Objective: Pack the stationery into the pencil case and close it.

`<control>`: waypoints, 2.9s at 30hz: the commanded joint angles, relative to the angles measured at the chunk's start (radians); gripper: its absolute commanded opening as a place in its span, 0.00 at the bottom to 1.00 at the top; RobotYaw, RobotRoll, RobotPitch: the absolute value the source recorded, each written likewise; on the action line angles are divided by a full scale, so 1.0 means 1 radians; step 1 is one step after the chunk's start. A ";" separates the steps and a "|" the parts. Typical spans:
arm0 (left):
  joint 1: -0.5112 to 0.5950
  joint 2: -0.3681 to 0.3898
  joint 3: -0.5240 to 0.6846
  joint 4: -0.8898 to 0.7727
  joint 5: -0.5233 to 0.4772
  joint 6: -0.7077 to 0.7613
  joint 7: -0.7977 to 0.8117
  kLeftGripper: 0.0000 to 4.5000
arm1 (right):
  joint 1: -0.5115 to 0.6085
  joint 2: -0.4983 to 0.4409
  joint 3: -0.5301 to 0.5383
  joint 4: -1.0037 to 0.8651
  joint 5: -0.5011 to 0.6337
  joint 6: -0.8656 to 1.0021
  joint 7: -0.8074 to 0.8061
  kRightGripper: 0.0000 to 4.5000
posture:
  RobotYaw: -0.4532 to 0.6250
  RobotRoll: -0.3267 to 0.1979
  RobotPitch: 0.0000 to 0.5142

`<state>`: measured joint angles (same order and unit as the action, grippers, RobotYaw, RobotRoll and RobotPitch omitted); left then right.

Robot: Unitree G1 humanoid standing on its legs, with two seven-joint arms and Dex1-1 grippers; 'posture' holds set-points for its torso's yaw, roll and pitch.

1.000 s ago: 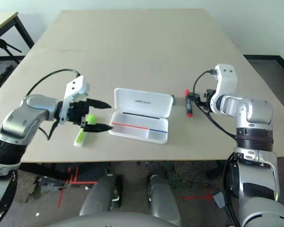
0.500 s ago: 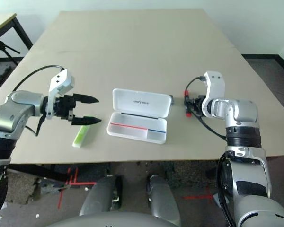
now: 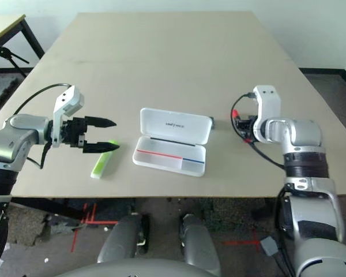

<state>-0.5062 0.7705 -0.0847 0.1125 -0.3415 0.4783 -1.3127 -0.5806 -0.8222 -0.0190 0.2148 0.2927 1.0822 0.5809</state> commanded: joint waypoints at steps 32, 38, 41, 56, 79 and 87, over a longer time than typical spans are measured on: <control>0.081 0.029 0.051 -0.056 -0.034 0.026 0.047 1.00 | -0.095 0.084 0.456 -0.308 -0.241 -0.541 0.525 0.11 | 0.67 0.62 0.18; 0.098 0.034 0.063 -0.077 -0.042 0.044 0.063 1.00 | -0.110 0.155 0.488 -0.252 -0.294 -0.574 0.523 0.11 | 0.68 0.62 0.18; 0.102 0.033 0.065 -0.081 -0.044 0.047 0.069 1.00 | -0.110 0.180 0.494 -0.231 -0.310 -0.574 0.523 0.11 | 0.68 0.62 0.18; 0.097 0.029 0.061 -0.075 -0.040 0.053 0.071 1.00 | -0.094 0.235 0.471 -0.236 -0.305 -0.551 0.538 0.67 | 0.68 0.62 0.18; 0.133 0.004 0.095 -0.243 -0.073 0.431 0.353 1.00 | 0.203 -0.066 -0.044 -0.292 0.177 -0.648 0.865 1.00 | 0.65 0.62 0.19; 0.182 -0.057 0.157 -0.428 -0.102 0.647 0.572 1.00 | 0.199 -0.117 -0.101 -0.098 0.134 -0.790 0.863 1.00 | 0.66 0.62 0.19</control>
<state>-0.3374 0.7242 0.0461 -0.2775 -0.4335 1.0773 -0.7914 -0.3755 -0.9302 -0.1017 0.0890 0.4371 0.3222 1.4380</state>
